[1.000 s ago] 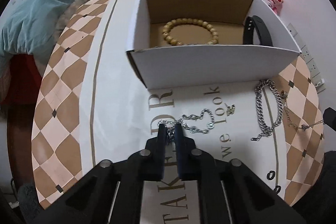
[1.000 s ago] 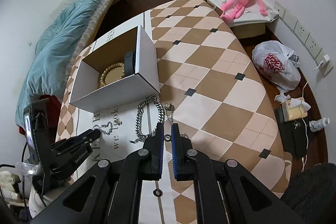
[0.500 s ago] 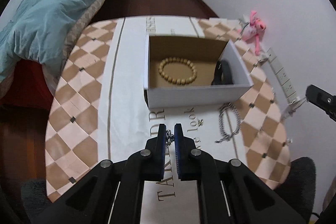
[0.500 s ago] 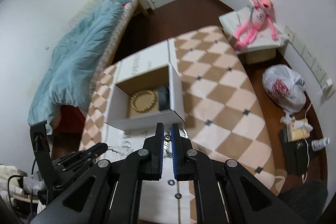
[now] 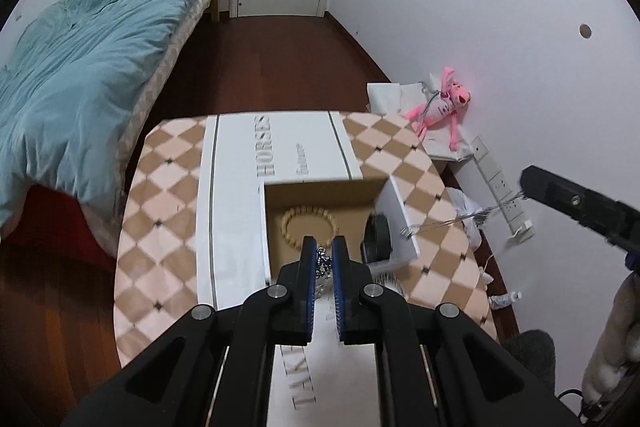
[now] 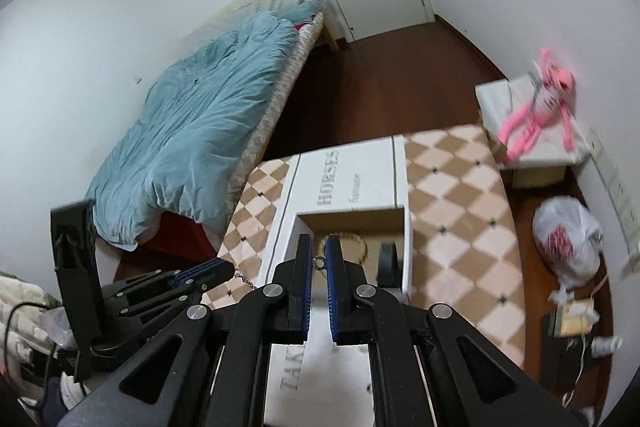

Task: Organize jewelry
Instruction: 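Carry both chains into the white box and open both grippers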

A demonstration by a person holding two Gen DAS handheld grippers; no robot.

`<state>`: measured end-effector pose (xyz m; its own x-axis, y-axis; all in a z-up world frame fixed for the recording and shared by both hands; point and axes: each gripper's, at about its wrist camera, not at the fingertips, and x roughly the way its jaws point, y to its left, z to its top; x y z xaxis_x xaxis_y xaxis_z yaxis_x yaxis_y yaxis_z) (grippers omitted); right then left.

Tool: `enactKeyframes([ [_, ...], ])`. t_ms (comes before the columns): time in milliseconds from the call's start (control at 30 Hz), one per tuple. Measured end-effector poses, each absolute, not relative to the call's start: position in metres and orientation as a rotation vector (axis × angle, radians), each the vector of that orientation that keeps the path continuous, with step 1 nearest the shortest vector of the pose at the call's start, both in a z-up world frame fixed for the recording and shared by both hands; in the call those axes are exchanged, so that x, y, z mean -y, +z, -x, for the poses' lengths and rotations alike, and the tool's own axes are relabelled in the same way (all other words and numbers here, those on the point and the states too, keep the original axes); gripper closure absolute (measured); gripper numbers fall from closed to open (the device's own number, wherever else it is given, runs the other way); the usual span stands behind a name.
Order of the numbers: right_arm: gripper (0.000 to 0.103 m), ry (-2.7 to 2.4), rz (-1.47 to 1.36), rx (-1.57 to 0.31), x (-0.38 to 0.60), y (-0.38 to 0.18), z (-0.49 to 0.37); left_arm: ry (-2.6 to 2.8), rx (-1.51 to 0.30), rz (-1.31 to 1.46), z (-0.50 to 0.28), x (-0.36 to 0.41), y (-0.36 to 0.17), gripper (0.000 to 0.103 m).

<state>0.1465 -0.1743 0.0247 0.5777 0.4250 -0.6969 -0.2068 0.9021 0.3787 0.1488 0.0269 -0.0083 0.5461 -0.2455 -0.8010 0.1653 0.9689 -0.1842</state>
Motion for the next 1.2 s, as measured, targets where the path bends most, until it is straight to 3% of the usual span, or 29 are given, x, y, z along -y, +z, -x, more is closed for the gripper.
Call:
enactKeyframes([
  [600, 0.096, 0.313, -0.111, -1.085, 0.153, -0.053, -0.271, -0.239, -1.191, 0.100, -0.247, -0.019, -0.079, 0.097],
  [867, 0.096, 0.334, -0.121, -1.187, 0.149, -0.085, -0.295, -0.143, -1.273, 0.105, -0.261, -0.021, -0.098, 0.091],
  [900, 0.096, 0.341, -0.125, -1.203, 0.148, -0.087, -0.297, -0.132, -1.266, 0.095, -0.263, -0.021, -0.098, 0.088],
  [967, 0.095, 0.346, -0.135, -1.229, 0.148, -0.092, -0.300, -0.109, -1.247, 0.072, -0.264, -0.022, -0.097, 0.073],
  [1033, 0.095, 0.350, -0.134, -1.251, 0.146, -0.095, -0.303, -0.095, -1.225, 0.076, -0.264, -0.025, -0.095, 0.032],
  [1067, 0.095, 0.352, -0.137, -1.257, 0.147, -0.097, -0.303, -0.080, -1.211, 0.076, -0.263, -0.027, -0.094, 0.024],
  [1133, 0.082, 0.354, -0.148, -1.271, 0.148, -0.100, -0.304, -0.055, -1.195, 0.062, -0.263, -0.030, -0.093, 0.016],
  [1167, 0.065, 0.352, -0.154, -1.274, 0.150, -0.101, -0.304, -0.043, -1.191, 0.056, -0.263, -0.032, -0.093, 0.015],
  [1200, 0.057, 0.347, -0.156, -1.273, 0.152, -0.101, -0.303, -0.036, -1.188, 0.052, -0.264, -0.033, -0.094, 0.009],
])
